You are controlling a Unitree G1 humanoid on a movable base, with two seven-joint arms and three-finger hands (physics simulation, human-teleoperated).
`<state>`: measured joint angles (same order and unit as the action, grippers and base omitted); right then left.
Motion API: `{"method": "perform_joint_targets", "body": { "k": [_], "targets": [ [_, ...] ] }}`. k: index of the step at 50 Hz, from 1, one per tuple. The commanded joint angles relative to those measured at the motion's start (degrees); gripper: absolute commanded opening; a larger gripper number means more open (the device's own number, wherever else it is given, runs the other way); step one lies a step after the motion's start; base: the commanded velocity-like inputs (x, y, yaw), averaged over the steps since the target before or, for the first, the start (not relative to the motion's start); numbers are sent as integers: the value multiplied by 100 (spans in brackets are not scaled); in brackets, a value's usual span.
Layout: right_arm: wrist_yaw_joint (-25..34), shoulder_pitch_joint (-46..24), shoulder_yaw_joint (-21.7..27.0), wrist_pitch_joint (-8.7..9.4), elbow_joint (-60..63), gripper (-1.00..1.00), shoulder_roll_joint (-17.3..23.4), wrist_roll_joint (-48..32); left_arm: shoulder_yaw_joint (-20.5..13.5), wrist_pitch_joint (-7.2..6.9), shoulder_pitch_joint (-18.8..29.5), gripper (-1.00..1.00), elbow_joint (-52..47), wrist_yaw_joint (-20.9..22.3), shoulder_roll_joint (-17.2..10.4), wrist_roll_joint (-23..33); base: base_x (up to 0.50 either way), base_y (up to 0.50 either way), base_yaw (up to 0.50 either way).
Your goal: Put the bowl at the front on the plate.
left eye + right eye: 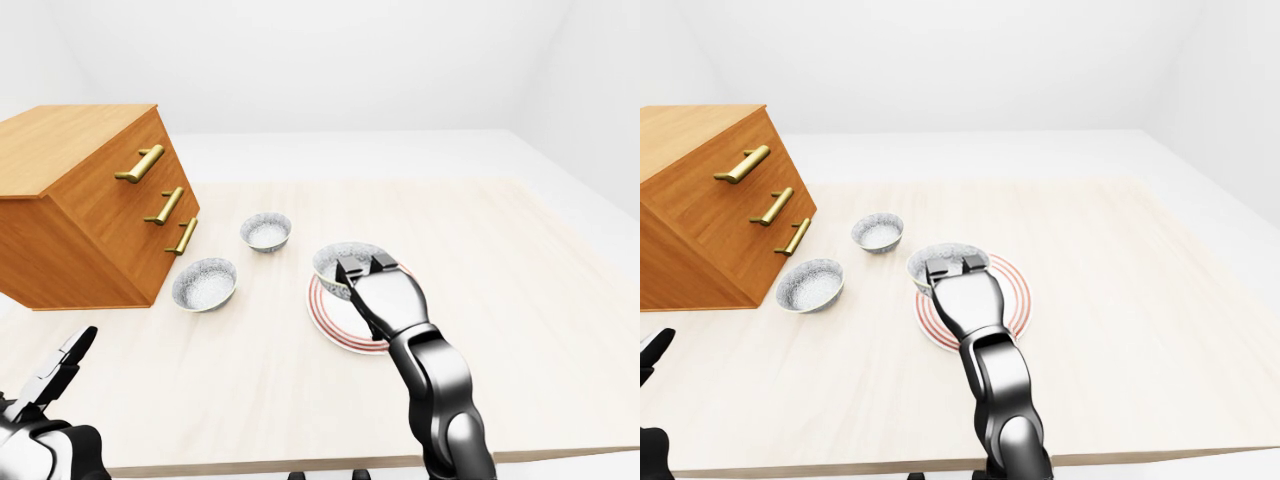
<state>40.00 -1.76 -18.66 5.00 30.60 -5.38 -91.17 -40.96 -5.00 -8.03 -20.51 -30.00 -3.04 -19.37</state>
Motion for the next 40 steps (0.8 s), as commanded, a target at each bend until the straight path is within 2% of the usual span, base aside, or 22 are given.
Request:
{"method": "perform_joint_targets", "body": {
  "k": [1,4,10,15,40],
  "targets": [
    [0,358,142,0,356,-100,84,-334,17,0,2,100,24,0,-2,20,0,0,0],
    [0,391,179,0,366,-100,84,-226,5,0,-5,100,-19,0,-7,8,0,0,0],
    [0,515,146,0,205,-100,121,481,-7,0,-6,100,-27,0,9,20,0,0,0],
    [0,527,97,0,273,-100,219,391,-10,0,-15,100,-52,0,8,2,0,0,0],
    [0,538,22,0,290,-100,219,490,-16,0,2,100,-38,0,15,9,0,0,0]
  ]
}}
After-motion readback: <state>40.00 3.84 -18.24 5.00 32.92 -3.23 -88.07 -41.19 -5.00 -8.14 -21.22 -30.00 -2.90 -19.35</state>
